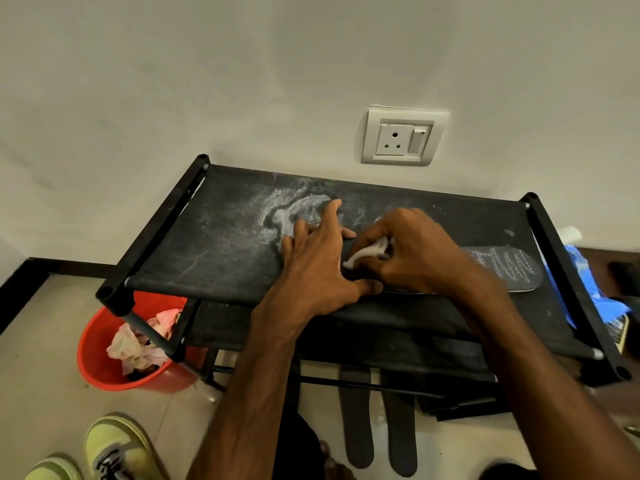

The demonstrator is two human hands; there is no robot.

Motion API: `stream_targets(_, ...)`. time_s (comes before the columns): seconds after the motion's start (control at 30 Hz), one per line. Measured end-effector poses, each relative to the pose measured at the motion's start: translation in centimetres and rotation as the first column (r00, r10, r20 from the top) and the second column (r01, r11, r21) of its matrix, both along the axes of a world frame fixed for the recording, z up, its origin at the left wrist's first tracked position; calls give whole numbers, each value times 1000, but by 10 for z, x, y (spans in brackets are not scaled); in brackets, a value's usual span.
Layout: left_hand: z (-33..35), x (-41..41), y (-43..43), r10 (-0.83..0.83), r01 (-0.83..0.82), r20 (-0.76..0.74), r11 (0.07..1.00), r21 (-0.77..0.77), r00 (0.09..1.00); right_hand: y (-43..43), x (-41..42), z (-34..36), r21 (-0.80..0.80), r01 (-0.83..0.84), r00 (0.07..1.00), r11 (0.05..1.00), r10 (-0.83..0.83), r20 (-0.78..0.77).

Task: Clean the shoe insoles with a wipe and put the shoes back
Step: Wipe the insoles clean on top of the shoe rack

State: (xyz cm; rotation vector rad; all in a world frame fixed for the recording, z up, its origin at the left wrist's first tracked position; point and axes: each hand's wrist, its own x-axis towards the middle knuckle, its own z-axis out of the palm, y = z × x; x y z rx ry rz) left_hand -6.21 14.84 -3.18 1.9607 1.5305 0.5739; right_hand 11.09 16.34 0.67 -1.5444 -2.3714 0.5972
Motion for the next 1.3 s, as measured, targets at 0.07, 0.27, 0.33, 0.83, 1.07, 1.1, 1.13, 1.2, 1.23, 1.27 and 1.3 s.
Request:
stream_targets(0.07,-1,1,0,-2,2,-5,1000,7,1000,2,4,-2,56,80,996,995,-82,27)
stream_targets(0.27,-4,-1,1,1,-1,10,999,33,1000,0,-4,-4,-43,-57,997,997,55,-45)
stream_targets(0.33,-3,-1,1,2,-2,-2,1000,22,1000,3,1,-6,45,51,999,998,-52,13)
stream_targets(0.83,0,5,-4,-69,70,-9,987,148,998,-18,43,-14,155,434,837,887,-334,-434)
stream_targets(1.07,-2,18,-6,-127,131,-37,985,116,991,-27,41,-11,73,525,730,848,-405,-551)
stream_targets(1.1,-1,16,-4,-123,126,-35,986,113,992,-28,41,-11,64,512,739,856,-402,-541)
stream_targets(1.13,-1,12,-3,-116,119,-37,987,108,993,-28,41,-12,63,507,744,860,-400,-535)
stream_targets(1.2,2,1,0,-95,100,-62,991,91,994,-29,43,-11,70,524,739,849,-412,-533)
stream_targets(1.23,3,-4,1,-84,90,-84,993,82,993,-29,44,-10,77,537,735,840,-421,-532)
stream_targets(1.27,4,-9,1,-79,88,-103,993,78,991,-28,45,-9,84,542,736,836,-424,-527)
stream_targets(1.3,6,-12,0,-86,96,-114,992,80,990,-27,46,-8,87,538,742,839,-422,-521)
